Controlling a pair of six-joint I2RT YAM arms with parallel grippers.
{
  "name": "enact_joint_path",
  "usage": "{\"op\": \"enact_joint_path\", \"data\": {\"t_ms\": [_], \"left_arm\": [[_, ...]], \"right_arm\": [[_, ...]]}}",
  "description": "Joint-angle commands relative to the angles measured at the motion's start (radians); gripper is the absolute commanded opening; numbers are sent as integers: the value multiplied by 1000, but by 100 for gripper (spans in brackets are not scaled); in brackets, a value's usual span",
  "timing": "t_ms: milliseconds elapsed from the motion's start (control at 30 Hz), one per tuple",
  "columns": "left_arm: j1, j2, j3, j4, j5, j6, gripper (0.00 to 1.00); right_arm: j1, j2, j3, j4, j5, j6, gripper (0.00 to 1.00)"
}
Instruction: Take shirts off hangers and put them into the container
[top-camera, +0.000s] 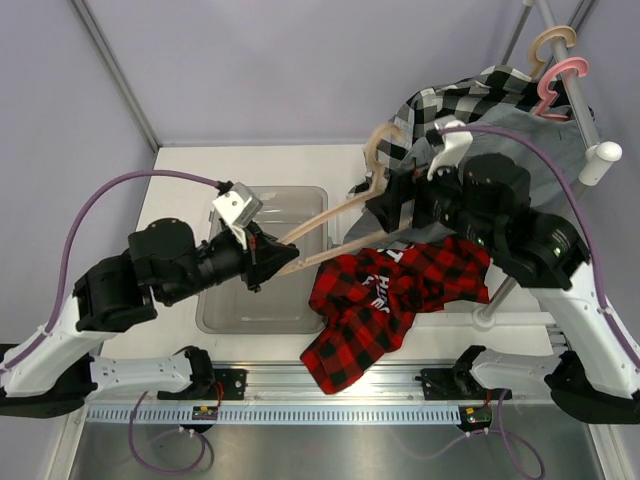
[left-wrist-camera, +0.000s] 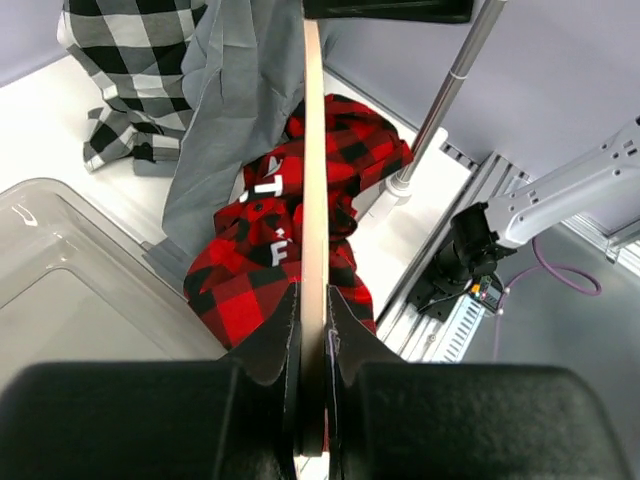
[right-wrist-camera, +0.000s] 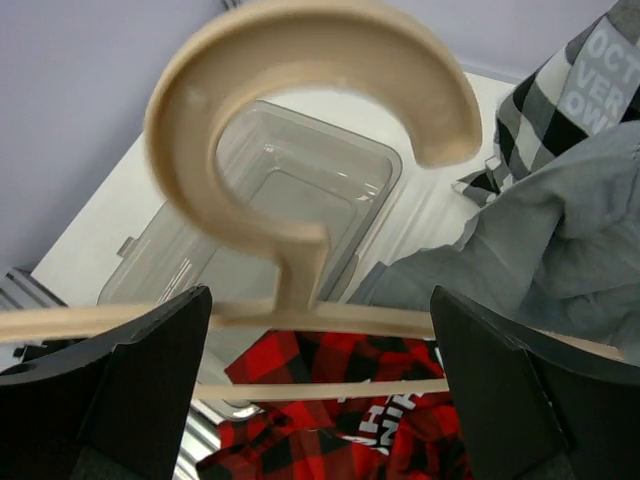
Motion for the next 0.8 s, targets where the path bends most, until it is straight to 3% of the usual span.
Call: {"op": "enact_joint_path", "data": {"t_ms": [0,200,267,300,400,433,533,567,767], "left_arm": [[0,-52,28,128,-102,55,0],[0,79,142,126,-64,96,0],[1,154,198,117,-47,101,0],[3,178,220,120,-29,107,0],[3,277,345,90,35,115,0],[3,296,376,80,49,115,0],[3,326,432,88,149,107,0],[3,328,438,91,198,104,0],[3,369,507,86,293,96,0]], "right_arm": [[126,-125,-46,-74,105,34,99],[544,-223,-269,-111,484,224,99],[606,-184,-297,-149,547,279,95],[654,-168,-314,-148,550,316,91],[697,-101,-430,-70,559,363,64],[711,-87,-461,-47,558,373,48],[717,-68,-591,99,535,390,19],[717,-65,-653,149,517,384,0],[717,13,-745,291,438,419,0]]}}
